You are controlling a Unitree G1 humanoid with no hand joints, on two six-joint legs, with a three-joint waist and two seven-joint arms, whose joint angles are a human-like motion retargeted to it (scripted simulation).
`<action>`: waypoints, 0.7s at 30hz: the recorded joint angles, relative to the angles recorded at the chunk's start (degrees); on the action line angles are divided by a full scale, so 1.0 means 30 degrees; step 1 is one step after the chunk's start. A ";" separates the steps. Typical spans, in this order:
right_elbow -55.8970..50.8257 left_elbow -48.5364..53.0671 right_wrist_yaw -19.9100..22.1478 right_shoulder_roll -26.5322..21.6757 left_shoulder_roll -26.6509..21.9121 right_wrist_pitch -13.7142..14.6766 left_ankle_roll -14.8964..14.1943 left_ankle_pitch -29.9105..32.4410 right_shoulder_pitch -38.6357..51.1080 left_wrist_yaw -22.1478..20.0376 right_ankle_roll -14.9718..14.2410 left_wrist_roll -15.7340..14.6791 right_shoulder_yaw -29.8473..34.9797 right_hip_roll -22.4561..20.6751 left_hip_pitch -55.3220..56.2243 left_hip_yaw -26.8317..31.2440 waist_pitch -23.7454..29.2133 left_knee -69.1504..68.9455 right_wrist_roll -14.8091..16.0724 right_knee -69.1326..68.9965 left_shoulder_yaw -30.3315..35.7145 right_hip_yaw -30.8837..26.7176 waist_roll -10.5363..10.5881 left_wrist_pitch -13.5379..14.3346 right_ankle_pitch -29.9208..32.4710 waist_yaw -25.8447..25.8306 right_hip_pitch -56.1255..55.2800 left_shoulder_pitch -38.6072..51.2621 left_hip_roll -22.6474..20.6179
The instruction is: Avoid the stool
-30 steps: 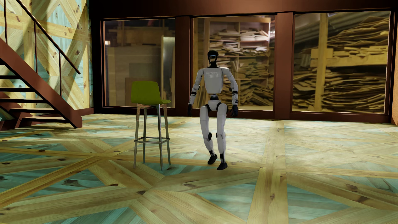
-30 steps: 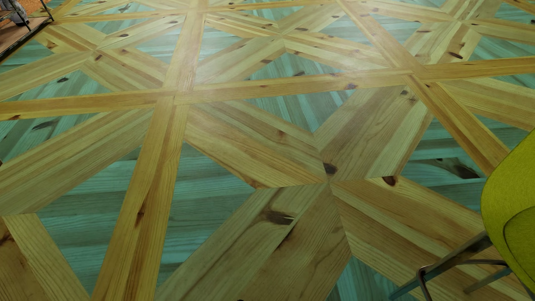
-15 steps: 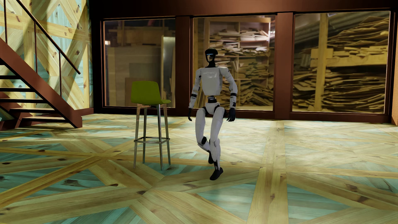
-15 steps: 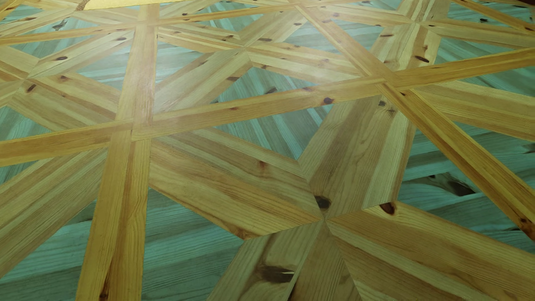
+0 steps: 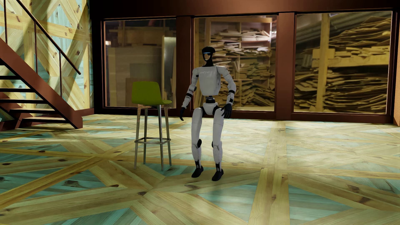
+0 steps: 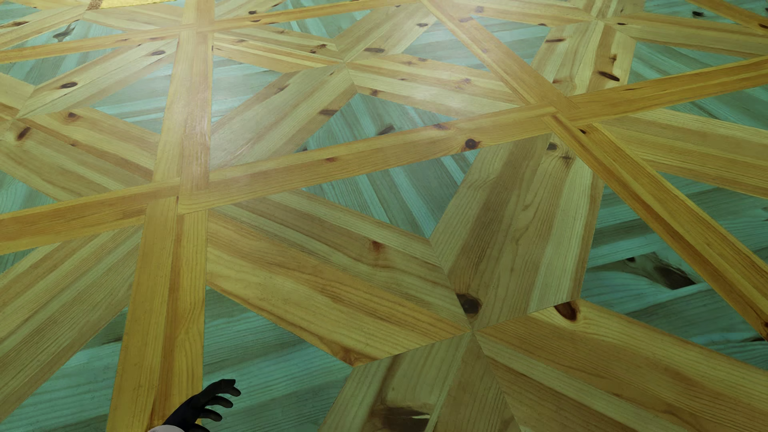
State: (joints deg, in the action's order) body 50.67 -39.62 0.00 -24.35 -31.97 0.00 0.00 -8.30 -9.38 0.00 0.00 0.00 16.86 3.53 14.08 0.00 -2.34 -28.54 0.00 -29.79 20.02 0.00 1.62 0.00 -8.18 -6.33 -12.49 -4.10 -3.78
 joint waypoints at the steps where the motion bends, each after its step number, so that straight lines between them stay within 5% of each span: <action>1: 0.0867 -0.0121 0.0000 0.0240 0.0096 0.0000 0.0000 -0.0235 -0.0305 0.0000 0.0000 0.0000 0.0257 0.0161 -0.0106 0.0000 -0.0230 0.0023 0.0000 0.0600 0.0149 0.0000 -0.0413 0.0000 -0.0554 0.0485 0.0551 -0.0229 -0.0167; 5: 0.3971 -0.2966 0.0000 0.0712 0.1153 0.0000 0.0000 -0.1323 -0.0845 0.0000 0.0000 0.0000 0.2355 0.0321 -0.1254 0.0000 -0.0922 0.0738 0.0000 0.1549 0.0653 0.0000 -0.1138 0.0000 -0.0262 0.2794 0.1377 -0.1843 -0.0122; 10: 0.2515 -0.7036 0.0000 0.0784 0.3106 0.0000 0.0000 -0.2650 -0.0661 0.0000 0.0000 0.0000 0.1819 0.0305 -0.2212 0.0000 -0.1177 0.1081 0.0000 0.1319 0.3072 0.0000 -0.1257 0.0000 -0.0520 0.2471 0.1346 -0.3776 -0.0031; 21: 0.1795 -0.6026 0.0000 0.0905 0.3396 0.0000 0.0000 -0.3141 -0.0450 0.0000 0.0000 0.0000 0.2896 0.0296 -0.2197 0.0000 -0.1302 0.1136 0.0000 0.1192 0.3610 0.0000 -0.1262 0.0000 -0.0790 0.2720 0.1190 -0.3781 0.0081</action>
State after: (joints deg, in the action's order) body 56.06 -57.69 0.00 -21.63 -21.78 0.00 0.00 -17.72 -10.73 0.00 0.00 0.00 25.55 4.42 7.48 0.00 -6.25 -25.13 0.00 -26.22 30.85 0.00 -2.17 0.00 -10.55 1.83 -8.92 -15.44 -3.54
